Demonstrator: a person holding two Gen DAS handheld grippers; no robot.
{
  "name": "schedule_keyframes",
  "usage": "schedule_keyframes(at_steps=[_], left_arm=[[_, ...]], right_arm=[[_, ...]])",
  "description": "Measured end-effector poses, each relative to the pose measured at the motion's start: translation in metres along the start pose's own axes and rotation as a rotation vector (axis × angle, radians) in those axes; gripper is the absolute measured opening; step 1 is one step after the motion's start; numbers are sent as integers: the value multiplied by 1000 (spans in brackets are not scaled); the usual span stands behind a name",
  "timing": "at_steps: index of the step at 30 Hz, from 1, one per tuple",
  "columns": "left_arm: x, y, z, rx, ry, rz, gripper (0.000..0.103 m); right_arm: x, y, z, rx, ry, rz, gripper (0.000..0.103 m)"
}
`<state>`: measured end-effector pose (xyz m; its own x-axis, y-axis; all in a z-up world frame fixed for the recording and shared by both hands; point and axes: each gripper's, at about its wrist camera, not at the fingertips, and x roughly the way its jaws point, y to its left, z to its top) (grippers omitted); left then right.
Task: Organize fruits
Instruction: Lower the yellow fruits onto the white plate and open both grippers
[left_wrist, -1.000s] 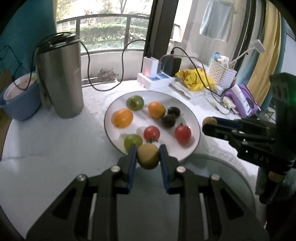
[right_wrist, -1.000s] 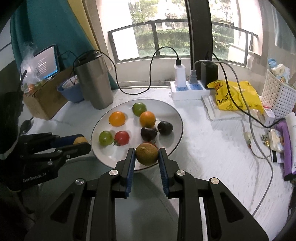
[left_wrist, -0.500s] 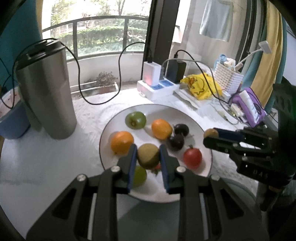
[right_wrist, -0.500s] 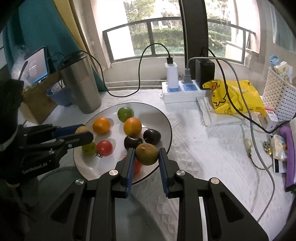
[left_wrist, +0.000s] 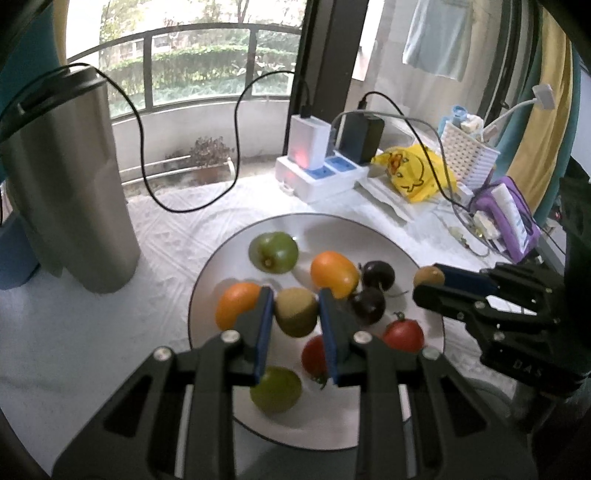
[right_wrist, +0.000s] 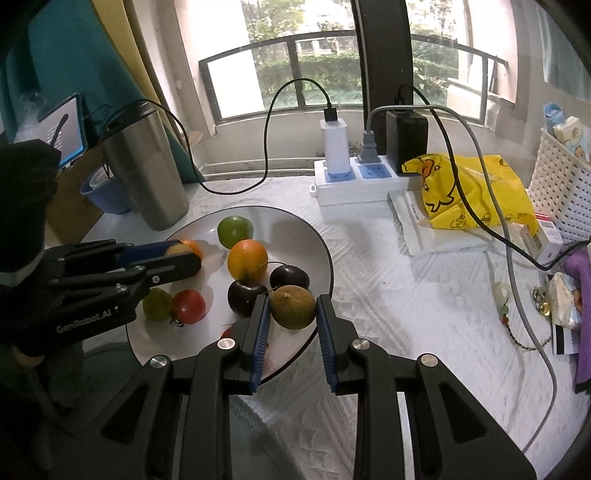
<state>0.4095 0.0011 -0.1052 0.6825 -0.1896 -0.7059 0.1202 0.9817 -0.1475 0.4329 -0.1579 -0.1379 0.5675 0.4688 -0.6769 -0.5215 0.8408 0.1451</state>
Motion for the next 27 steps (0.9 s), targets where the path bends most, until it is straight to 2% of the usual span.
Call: schedule_keyframes(at_steps=[5,9,22,25,27], left_arm=[[-2,0,0,-4,-1,-1,27],[-8,-1,1,-3,-12,-2,27],[-45,-9,-7,-10,-56,0,29],[-57,-10,-12,-21,-70,5,32],[-65,-10,-15,-26,-79,8,41]], right_arm=[[1,0,1,1,2,-6,28],[0,0,1,7,6,-14,37],[-27,12,0,1,-29,-23,38],[-35,18,-2,-1,-37,-24,38],[-40,22,-4,0,-41,-23,38]])
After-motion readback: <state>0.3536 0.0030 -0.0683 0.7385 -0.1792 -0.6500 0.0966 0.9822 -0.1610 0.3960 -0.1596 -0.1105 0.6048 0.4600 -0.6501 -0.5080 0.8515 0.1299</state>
